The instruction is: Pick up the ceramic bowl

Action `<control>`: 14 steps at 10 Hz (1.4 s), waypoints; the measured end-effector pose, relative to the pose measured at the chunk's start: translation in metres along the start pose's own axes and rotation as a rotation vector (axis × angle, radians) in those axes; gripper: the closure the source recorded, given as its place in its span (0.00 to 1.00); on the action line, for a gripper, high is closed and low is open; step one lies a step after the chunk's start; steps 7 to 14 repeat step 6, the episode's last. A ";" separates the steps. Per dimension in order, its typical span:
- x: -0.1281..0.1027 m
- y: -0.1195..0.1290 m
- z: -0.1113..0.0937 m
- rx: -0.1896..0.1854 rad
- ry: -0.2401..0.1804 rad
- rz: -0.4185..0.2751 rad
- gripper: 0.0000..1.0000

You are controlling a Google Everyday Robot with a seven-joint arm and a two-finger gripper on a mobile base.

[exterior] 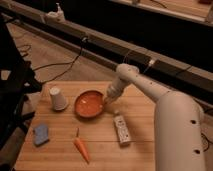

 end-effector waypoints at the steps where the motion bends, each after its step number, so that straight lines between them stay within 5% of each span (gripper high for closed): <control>1: -0.004 0.002 -0.013 -0.018 -0.021 0.007 0.98; 6: -0.009 0.020 -0.087 -0.166 -0.130 0.009 1.00; 14: -0.009 0.020 -0.087 -0.166 -0.130 0.009 1.00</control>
